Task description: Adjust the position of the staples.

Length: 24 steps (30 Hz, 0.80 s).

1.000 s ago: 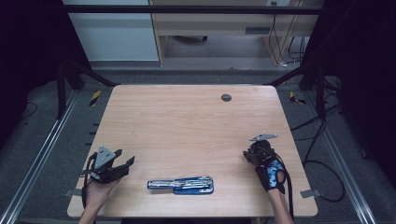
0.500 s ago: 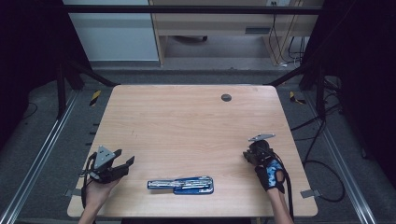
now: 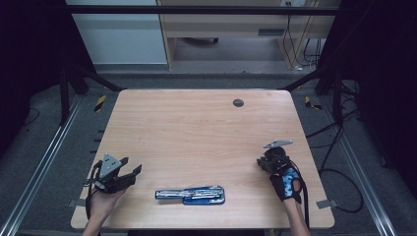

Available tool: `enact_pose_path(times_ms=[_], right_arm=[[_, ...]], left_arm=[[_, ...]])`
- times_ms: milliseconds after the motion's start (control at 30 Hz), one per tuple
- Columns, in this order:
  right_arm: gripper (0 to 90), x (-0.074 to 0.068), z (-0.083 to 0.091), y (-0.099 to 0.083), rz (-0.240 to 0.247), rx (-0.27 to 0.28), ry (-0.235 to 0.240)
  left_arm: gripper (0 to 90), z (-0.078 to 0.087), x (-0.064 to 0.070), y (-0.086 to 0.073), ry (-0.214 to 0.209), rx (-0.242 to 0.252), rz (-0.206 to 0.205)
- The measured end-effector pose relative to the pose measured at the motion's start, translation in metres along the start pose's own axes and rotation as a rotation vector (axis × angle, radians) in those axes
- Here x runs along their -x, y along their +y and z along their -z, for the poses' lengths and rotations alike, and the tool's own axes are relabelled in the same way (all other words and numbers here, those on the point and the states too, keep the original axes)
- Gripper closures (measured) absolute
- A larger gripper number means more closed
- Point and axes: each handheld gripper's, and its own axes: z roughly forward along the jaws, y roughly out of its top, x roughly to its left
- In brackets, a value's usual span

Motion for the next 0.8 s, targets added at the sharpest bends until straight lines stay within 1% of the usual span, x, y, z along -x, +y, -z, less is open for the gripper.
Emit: enact_pose_path(times_ms=[67, 233, 267, 300, 400, 467, 500, 567, 600, 667, 700, 800], right_arm=[[77.8, 0.000, 0.002, 0.000, 0.018, 0.014, 0.003], [77.9, -0.004, 0.011, 0.002, 0.047, 0.035, 0.050], [77.8, -0.004, 0.012, 0.003, 0.057, 0.042, 0.053], [77.8, -0.005, 0.013, 0.004, 0.056, 0.044, 0.063], [77.9, -0.009, 0.016, 0.006, 0.079, 0.052, 0.089], [77.9, -0.011, 0.017, 0.007, 0.113, 0.055, 0.097], [77.9, -0.012, 0.018, 0.008, 0.126, 0.063, 0.108], [77.9, -0.015, 0.021, 0.009, 0.135, 0.059, 0.118], [78.0, -0.017, 0.021, 0.010, 0.153, 0.065, 0.120], [78.1, -0.019, 0.023, 0.011, 0.172, 0.064, 0.127], [78.1, -0.021, 0.023, 0.012, 0.171, 0.067, 0.138], [78.1, -0.025, 0.026, 0.014, 0.197, 0.069, 0.167]], left_arm=[[40.0, 0.001, 0.000, 0.000, 0.002, 0.003, 0.001], [40.0, 0.001, -0.001, 0.000, 0.001, 0.001, 0.003], [40.0, 0.000, -0.001, 0.000, 0.001, 0.001, 0.001], [40.0, 0.000, 0.000, 0.000, -0.001, 0.000, -0.001], [39.9, 0.000, 0.000, 0.000, -0.003, -0.001, -0.002], [39.9, 0.000, -0.001, 0.000, -0.002, -0.002, -0.004], [39.9, 0.000, -0.001, 0.000, -0.003, -0.003, -0.002], [39.9, 0.000, -0.001, 0.000, -0.002, -0.003, -0.001], [39.9, 0.000, -0.001, 0.000, -0.002, -0.003, -0.001], [39.9, 0.000, -0.001, 0.000, -0.002, -0.003, -0.001], [39.9, 0.000, -0.001, 0.000, -0.002, -0.003, -0.001], [39.9, 0.000, -0.001, 0.000, -0.002, -0.003, -0.001]])
